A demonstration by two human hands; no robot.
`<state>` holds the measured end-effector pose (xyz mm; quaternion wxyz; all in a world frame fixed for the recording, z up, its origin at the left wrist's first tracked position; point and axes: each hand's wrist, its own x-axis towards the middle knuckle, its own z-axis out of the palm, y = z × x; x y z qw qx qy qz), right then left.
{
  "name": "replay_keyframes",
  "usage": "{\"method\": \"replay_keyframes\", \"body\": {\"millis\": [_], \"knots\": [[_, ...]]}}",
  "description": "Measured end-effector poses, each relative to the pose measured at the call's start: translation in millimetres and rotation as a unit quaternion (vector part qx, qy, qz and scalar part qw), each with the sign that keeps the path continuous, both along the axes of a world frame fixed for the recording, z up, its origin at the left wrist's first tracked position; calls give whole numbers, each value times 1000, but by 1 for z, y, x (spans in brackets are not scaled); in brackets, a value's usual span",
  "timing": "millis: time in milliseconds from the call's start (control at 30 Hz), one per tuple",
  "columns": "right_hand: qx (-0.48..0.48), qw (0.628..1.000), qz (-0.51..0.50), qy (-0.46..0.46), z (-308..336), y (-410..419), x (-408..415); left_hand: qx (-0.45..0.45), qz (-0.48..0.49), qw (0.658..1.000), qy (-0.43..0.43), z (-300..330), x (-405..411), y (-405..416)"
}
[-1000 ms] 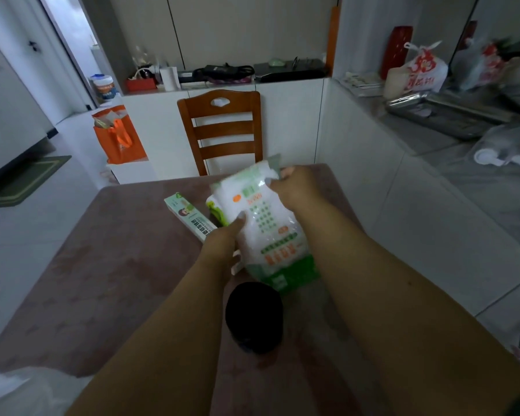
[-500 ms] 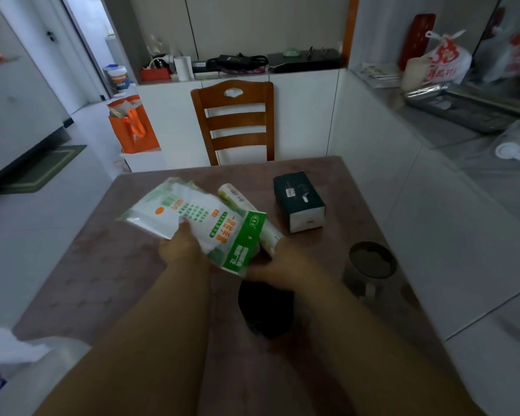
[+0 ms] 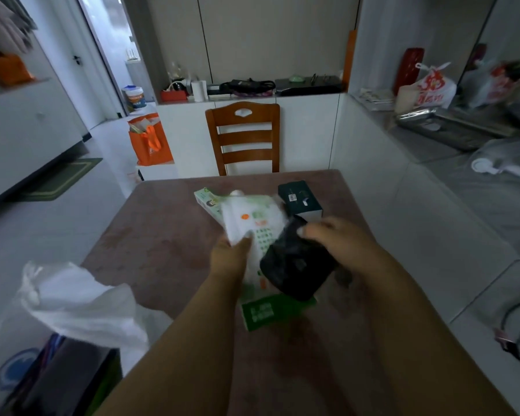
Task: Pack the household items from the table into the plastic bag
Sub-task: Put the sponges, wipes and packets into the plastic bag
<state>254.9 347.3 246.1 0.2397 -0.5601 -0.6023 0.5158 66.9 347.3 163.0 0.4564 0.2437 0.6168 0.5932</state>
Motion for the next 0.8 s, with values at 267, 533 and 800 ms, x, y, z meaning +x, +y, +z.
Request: {"method": "replay_keyframes", "body": {"millis": [267, 533, 800], "knots": [[18, 996, -79, 30, -5, -33, -14, 43, -251, 920, -297, 3, 35, -77], [-182, 940, 20, 286, -14, -85, -4, 39, -171, 966, -190, 47, 40, -130], [-202, 893, 44, 401, 14, -145, -36, 39, -130, 990, 37, 102, 5, -206]]}}
